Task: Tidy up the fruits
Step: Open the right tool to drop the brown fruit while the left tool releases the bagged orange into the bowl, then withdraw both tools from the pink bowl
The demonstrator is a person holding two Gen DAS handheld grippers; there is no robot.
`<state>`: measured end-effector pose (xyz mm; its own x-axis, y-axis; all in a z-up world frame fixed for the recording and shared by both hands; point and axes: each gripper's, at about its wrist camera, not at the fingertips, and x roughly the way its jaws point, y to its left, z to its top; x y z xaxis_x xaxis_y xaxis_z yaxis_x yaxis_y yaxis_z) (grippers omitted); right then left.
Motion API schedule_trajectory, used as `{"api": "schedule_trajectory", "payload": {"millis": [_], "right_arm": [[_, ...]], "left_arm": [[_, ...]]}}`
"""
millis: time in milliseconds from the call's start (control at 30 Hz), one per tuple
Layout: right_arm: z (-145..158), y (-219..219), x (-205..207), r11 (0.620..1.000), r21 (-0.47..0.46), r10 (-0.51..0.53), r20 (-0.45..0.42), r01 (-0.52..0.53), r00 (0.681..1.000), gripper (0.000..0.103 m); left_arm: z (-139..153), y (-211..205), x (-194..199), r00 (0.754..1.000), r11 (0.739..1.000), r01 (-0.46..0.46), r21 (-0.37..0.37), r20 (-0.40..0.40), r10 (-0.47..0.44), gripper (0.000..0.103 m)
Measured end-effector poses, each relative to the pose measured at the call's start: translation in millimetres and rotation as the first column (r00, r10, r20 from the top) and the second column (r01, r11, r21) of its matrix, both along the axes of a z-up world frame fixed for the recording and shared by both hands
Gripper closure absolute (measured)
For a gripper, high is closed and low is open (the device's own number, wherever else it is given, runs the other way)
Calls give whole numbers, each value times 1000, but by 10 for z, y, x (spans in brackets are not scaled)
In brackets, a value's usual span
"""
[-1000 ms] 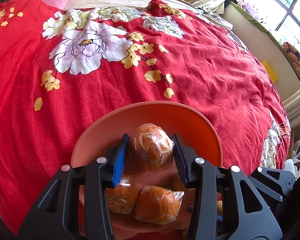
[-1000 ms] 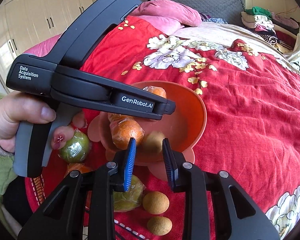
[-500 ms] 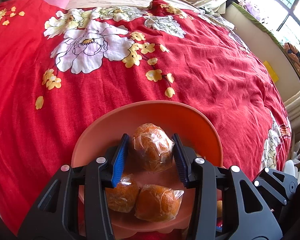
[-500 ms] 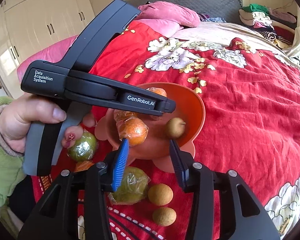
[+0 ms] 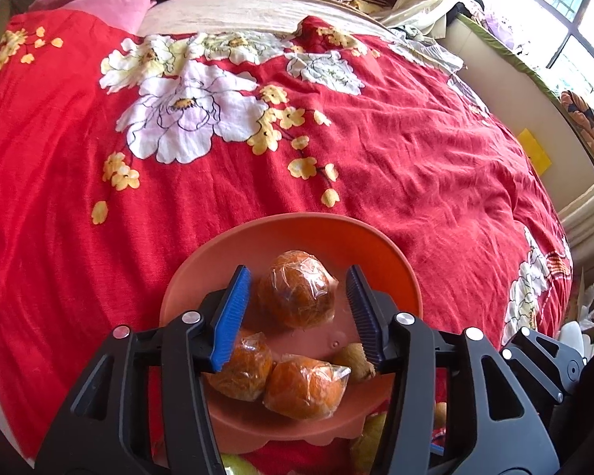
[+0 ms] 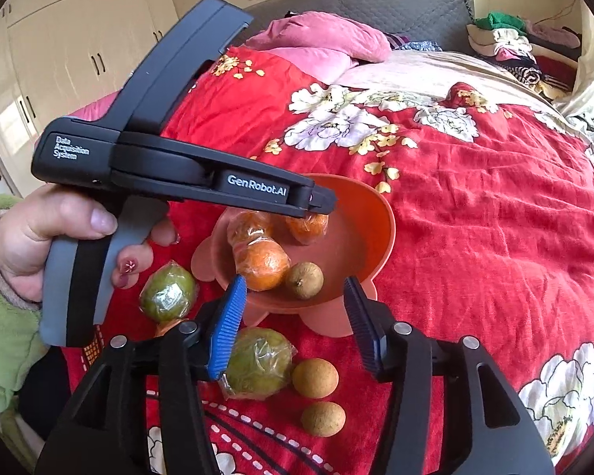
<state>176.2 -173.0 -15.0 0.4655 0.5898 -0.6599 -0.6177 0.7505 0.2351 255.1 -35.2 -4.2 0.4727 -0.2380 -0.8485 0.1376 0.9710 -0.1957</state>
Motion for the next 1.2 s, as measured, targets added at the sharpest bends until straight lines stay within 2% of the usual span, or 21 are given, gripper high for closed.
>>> {"api": "schedule_trajectory", "payload": {"millis": [533, 833, 1133, 1200], "right_arm": [[100, -127, -57, 998, 4, -62, 25, 62, 998, 27], [164, -189, -99, 996, 5, -94, 44, 94, 995, 20], [275, -323, -118, 989, 17, -147, 71, 146, 987, 15], [304, -364, -125, 987, 22, -158, 77, 157, 984, 14]], "left_arm": [[265, -9, -279, 998, 1000, -6, 12, 65, 6, 40], [361, 16, -396, 996, 1000, -17, 17, 90, 15, 30], [467, 79, -509, 993, 999, -38, 14, 113, 36, 11], [508, 84, -553, 991, 999, -41, 20, 129, 38, 10]]}}
